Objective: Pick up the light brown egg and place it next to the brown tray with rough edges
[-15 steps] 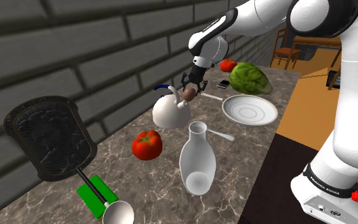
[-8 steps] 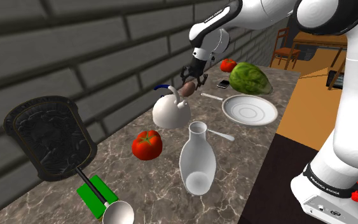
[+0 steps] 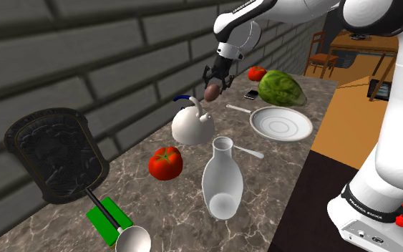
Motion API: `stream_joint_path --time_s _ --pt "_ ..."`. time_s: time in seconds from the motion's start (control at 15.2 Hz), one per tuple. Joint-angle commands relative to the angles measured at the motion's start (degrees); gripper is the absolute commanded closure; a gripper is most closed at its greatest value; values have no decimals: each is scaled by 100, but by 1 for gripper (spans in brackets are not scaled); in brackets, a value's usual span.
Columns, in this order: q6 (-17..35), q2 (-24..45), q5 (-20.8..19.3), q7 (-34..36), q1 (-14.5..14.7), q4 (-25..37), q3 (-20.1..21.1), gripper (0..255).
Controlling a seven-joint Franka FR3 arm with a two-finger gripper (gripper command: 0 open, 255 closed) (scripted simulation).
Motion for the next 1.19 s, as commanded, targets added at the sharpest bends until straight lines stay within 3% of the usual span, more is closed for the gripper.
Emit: stream_joint_path --time_s 0.0,0.4,1.12 --pt "-141 -44 -43 63 -5 106 -14 255" --pt "-454 -153 -134 216 -8 339 -37 255" --pt "545 -2121 -306 1018 623 -2229 413 255"
